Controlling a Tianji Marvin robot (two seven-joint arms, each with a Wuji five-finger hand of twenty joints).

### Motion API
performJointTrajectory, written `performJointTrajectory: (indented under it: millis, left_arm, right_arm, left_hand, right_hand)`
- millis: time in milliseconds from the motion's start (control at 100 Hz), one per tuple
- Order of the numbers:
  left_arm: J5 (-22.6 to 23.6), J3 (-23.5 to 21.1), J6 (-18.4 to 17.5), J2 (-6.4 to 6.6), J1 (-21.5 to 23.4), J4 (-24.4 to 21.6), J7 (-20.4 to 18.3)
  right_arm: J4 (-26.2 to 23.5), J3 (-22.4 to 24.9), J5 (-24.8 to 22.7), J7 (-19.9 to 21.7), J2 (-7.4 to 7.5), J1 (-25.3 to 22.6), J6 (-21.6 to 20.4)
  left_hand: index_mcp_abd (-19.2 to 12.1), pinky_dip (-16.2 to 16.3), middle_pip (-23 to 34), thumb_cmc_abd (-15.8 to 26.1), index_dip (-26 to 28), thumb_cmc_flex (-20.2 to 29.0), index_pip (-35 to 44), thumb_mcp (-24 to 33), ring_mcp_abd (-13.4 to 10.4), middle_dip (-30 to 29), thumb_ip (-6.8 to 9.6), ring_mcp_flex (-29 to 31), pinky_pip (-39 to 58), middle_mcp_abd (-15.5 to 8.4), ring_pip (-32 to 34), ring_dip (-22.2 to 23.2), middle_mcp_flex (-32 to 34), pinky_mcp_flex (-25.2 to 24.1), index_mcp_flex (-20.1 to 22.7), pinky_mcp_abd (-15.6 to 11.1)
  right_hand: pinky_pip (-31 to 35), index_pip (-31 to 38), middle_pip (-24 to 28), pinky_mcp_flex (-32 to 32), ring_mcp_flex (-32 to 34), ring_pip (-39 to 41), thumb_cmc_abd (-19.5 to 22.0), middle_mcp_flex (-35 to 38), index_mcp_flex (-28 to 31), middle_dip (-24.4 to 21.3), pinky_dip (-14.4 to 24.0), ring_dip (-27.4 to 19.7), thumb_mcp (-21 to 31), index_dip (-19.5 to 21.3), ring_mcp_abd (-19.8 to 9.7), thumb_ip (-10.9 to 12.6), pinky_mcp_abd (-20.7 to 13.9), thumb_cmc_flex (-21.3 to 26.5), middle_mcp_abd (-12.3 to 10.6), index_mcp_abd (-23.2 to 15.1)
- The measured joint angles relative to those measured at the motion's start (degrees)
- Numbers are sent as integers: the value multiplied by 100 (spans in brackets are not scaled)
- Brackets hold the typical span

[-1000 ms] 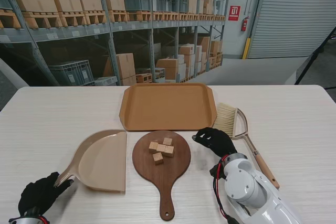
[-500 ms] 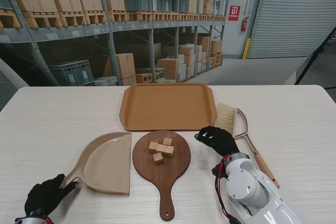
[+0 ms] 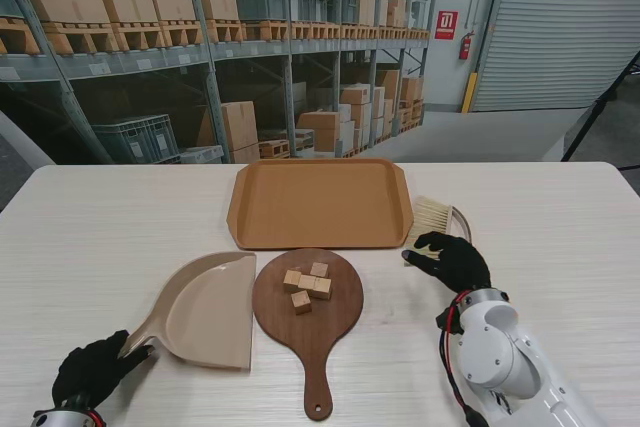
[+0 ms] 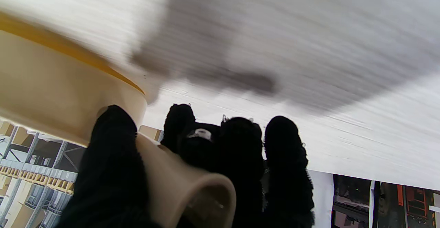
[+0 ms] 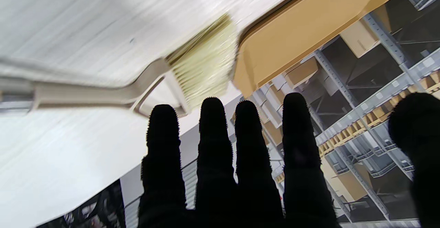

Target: Sweep wood blocks off a wooden cutting board into a dustpan and pour them into a container

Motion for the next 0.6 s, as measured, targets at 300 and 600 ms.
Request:
performJointTrajectory:
  millis: [300, 600]
  left_arm:
    - [-2, 13, 23, 8, 2, -19, -42]
    - [-1, 22, 31, 8, 3, -33, -28]
  right_arm:
    - [-60, 558, -1583, 324, 269, -247, 49]
    - [132, 737, -2474, 560, 495, -364, 47]
  left_hand:
    - [0, 1, 0, 1, 0, 0, 0, 0, -1, 0, 0, 0, 0, 0, 0, 0, 0, -1, 0, -8]
    - [0, 1, 0, 1, 0, 0, 1, 0, -1, 0, 0, 0, 0, -1, 0, 0, 0, -1, 0, -13]
  right_hand:
    - [14, -16, 19, 25, 131, 28, -195, 4, -70, 0, 0, -8, 7, -2, 0, 0, 0, 0, 0, 0]
    - [82, -16, 73, 222, 305, 103, -309, 9, -146, 0, 0, -24, 7, -6, -8, 0, 0, 0, 0, 6]
